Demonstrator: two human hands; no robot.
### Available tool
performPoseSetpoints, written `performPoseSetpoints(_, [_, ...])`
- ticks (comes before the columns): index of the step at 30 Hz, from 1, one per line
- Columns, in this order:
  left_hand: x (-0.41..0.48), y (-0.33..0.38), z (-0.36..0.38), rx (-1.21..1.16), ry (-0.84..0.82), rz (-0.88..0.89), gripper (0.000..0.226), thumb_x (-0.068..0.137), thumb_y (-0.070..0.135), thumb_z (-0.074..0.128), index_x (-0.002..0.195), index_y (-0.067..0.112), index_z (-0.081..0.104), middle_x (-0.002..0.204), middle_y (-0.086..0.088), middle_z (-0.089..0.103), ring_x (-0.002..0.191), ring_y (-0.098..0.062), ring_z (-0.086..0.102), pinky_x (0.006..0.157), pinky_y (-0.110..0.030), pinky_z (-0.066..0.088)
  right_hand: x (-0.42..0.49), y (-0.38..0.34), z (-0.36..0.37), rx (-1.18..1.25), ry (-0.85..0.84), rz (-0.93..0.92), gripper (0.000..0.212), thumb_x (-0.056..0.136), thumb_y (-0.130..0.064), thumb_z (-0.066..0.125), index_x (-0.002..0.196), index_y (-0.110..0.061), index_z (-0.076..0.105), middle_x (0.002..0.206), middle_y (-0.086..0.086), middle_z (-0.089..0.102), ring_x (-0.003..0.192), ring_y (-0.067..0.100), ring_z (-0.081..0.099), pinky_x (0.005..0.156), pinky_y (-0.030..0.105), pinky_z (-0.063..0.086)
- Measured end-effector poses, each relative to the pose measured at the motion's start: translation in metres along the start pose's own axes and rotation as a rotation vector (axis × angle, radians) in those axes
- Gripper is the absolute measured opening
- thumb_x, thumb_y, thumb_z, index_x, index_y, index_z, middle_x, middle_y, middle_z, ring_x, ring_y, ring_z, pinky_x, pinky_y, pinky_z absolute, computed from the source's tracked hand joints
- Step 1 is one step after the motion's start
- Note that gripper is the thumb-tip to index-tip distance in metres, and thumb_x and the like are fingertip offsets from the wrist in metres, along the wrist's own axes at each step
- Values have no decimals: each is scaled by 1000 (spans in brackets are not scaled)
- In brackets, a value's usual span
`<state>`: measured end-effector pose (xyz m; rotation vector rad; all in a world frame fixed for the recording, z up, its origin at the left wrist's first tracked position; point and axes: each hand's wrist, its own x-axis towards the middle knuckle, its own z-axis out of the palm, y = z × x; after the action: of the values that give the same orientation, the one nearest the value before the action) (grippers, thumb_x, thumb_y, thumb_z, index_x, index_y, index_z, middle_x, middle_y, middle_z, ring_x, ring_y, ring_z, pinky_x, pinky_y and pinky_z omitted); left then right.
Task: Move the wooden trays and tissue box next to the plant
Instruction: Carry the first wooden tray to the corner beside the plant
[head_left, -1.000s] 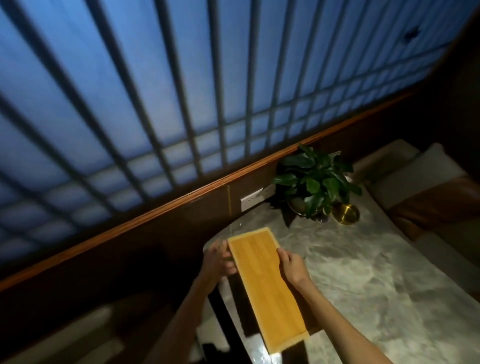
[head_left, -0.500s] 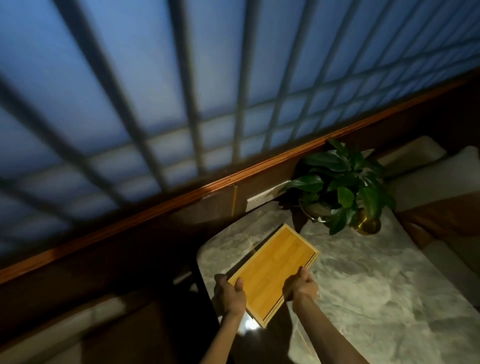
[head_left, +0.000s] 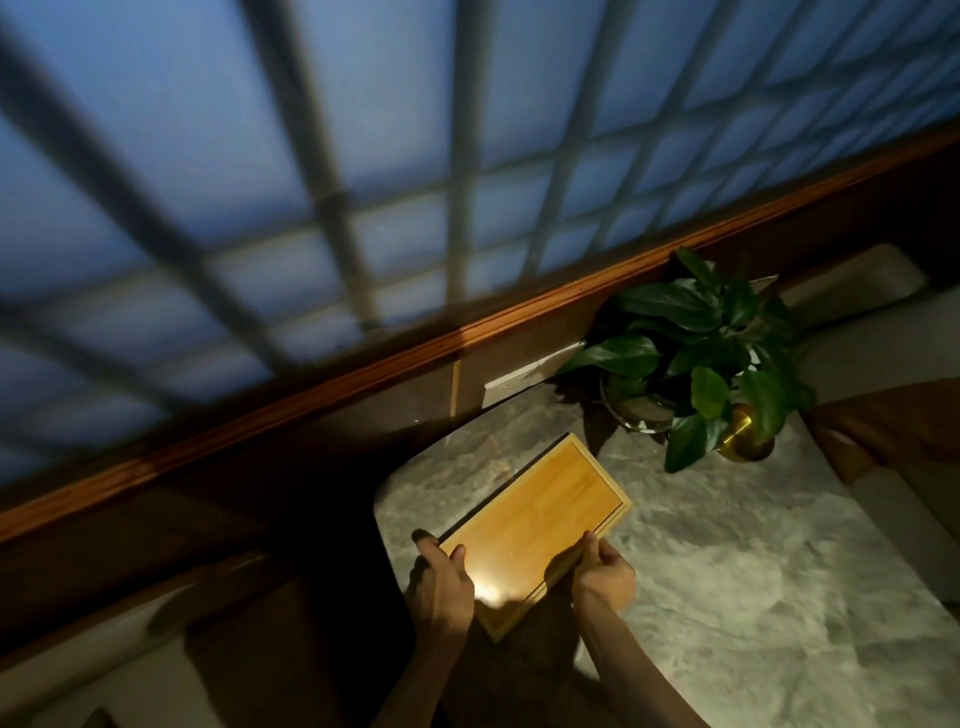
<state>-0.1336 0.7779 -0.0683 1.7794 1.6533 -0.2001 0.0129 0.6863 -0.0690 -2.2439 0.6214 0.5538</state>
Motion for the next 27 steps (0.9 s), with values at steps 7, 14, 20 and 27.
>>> performPoseSetpoints(7, [-3, 8, 10, -133, 75, -38, 46, 90, 17, 69, 122, -12, 51, 81, -24, 72, 69, -37, 72, 57, -39, 57, 25, -8, -6, -165, -72, 37, 29, 90, -34, 68, 101, -8, 71, 101, 17, 74, 97, 36, 68, 88, 41, 54])
performPoseSetpoints(14, [32, 19, 0, 49, 99, 6, 41, 101, 37, 38, 130, 10, 46, 108, -18, 69, 98, -36, 68, 77, -42, 53, 57, -27, -10, -408, -248, -119, 30, 92, -36, 63, 86, -7, 71, 90, 18, 77, 85, 36, 73, 87, 50, 59])
performPoseSetpoints(20, [72, 40, -7, -13, 116, 44, 29, 99, 32, 45, 117, 10, 52, 109, -20, 67, 103, -38, 64, 79, -46, 52, 78, -48, -7, -476, -355, -277, 42, 96, -41, 57, 88, -4, 75, 93, 23, 76, 90, 41, 71, 88, 52, 58])
performPoseSetpoints(27, [100, 59, -12, -31, 123, 66, 32, 101, 37, 40, 119, 14, 50, 112, -17, 67, 105, -37, 63, 81, -46, 52, 95, -80, 9, -504, -375, -351, 43, 95, -43, 57, 86, -4, 70, 96, 27, 74, 95, 44, 69, 90, 55, 55])
